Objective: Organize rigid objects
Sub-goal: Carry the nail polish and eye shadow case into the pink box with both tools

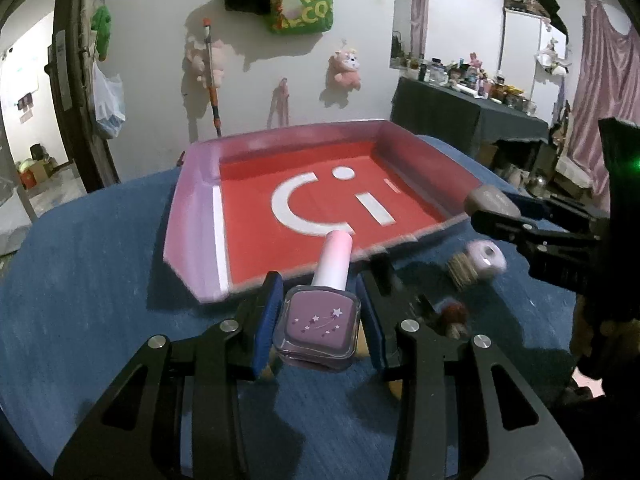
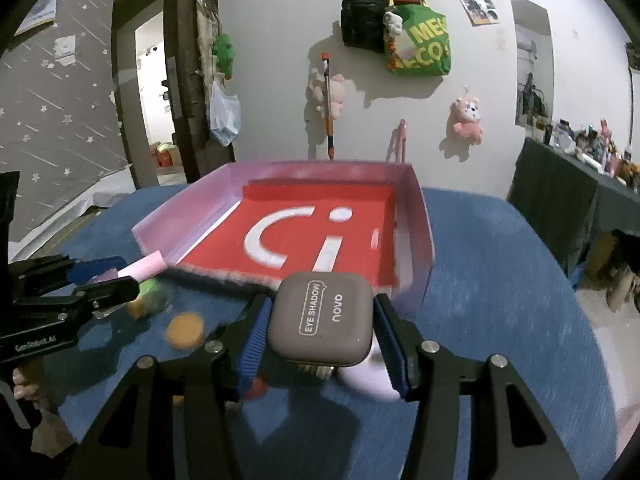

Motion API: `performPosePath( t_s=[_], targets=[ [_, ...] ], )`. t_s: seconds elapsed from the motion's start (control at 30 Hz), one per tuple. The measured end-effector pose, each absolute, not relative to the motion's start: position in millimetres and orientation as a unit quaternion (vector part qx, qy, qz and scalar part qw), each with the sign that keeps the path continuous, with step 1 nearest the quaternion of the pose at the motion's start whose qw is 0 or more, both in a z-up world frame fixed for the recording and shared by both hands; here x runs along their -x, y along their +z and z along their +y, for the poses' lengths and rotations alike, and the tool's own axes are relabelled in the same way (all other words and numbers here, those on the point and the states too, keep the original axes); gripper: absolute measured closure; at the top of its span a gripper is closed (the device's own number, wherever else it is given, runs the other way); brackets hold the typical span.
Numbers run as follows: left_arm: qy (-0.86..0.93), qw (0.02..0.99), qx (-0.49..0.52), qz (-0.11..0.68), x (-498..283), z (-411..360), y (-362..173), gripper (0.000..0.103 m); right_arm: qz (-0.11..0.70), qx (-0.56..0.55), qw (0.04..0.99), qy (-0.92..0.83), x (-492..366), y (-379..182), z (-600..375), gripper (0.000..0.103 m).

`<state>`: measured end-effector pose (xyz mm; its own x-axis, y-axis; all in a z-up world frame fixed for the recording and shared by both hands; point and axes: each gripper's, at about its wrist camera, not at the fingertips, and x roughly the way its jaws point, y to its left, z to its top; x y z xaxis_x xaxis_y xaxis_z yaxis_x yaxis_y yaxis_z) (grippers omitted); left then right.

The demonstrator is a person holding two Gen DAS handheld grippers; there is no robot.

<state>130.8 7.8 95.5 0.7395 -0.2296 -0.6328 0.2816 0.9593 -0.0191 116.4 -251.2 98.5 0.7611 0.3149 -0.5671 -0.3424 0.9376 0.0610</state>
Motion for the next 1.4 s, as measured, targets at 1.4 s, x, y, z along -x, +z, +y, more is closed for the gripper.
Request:
performPosePath(
  t_s=[1.4],
  targets=[
    [-0.141, 0.860, -0.112, 0.477, -258.7, 6.1, 45.8, 0.067, 0.476, 0.244, 0.824, 0.188, -264.8, 61.0, -201.2, 0.048]
  ],
)
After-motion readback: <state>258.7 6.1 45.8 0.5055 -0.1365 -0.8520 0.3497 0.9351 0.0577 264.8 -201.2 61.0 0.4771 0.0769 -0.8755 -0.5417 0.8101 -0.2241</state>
